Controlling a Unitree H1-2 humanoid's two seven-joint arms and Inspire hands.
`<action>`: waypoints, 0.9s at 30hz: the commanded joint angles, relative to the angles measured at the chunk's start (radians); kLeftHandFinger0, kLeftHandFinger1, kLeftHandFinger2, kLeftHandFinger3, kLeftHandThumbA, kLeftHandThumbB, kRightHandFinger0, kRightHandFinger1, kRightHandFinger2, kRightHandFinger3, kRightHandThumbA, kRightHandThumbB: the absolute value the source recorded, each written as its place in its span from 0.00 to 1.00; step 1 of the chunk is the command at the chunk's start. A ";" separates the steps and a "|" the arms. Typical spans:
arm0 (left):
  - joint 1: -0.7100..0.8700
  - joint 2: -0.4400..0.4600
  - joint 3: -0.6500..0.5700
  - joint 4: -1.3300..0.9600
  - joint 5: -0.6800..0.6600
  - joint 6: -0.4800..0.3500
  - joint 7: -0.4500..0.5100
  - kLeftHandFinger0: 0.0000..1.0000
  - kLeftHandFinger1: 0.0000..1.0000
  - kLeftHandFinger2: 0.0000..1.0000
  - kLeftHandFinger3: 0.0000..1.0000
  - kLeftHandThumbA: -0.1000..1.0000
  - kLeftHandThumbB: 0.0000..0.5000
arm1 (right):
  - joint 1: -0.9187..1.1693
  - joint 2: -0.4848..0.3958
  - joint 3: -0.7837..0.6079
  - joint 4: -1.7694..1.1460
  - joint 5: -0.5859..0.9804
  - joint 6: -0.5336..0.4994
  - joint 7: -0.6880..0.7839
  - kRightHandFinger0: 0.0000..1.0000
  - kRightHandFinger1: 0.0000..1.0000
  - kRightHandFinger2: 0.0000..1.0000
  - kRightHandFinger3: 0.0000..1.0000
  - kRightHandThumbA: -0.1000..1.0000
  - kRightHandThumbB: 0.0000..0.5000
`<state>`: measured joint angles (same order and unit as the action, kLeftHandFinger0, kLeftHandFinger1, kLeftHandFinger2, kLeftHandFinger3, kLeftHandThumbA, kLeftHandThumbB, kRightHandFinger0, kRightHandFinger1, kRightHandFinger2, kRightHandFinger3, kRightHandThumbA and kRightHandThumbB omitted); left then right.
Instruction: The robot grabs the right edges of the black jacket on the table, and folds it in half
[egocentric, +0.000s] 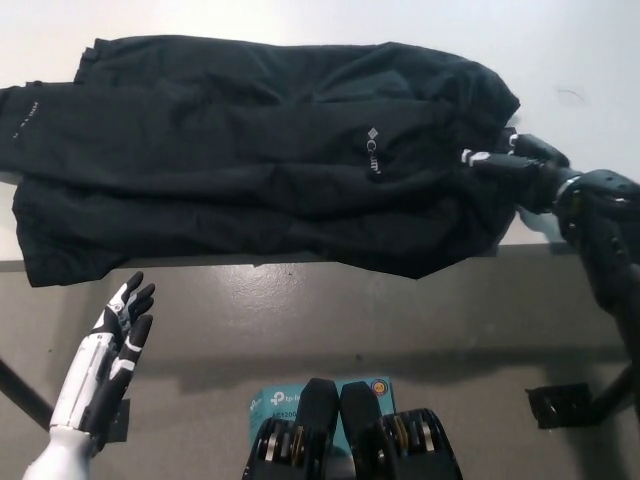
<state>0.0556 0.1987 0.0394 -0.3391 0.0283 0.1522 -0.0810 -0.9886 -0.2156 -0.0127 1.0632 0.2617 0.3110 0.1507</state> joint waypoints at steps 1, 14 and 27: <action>-0.023 0.015 0.009 -0.036 -0.005 0.001 -0.008 1.00 1.00 1.00 1.00 0.90 0.11 | -0.058 0.070 -0.015 0.017 -0.073 -0.093 -0.198 0.00 0.43 0.76 0.32 0.00 0.48; -0.033 0.020 0.011 -0.039 0.000 0.004 -0.007 1.00 1.00 1.00 1.00 0.89 0.06 | -0.063 0.082 -0.362 0.026 0.134 -0.176 -0.188 0.00 0.35 0.83 1.00 0.00 0.22; -0.039 0.019 0.009 -0.043 0.000 0.017 -0.010 1.00 1.00 1.00 1.00 0.89 0.07 | -0.127 0.040 -0.596 -0.141 0.239 -0.125 -0.251 0.00 0.14 0.73 0.93 0.00 0.14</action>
<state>0.0340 0.2024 0.0453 -0.3424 0.0286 0.1671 -0.0813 -1.0225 -0.1275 -0.5828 0.9929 0.4397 0.1901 -0.0688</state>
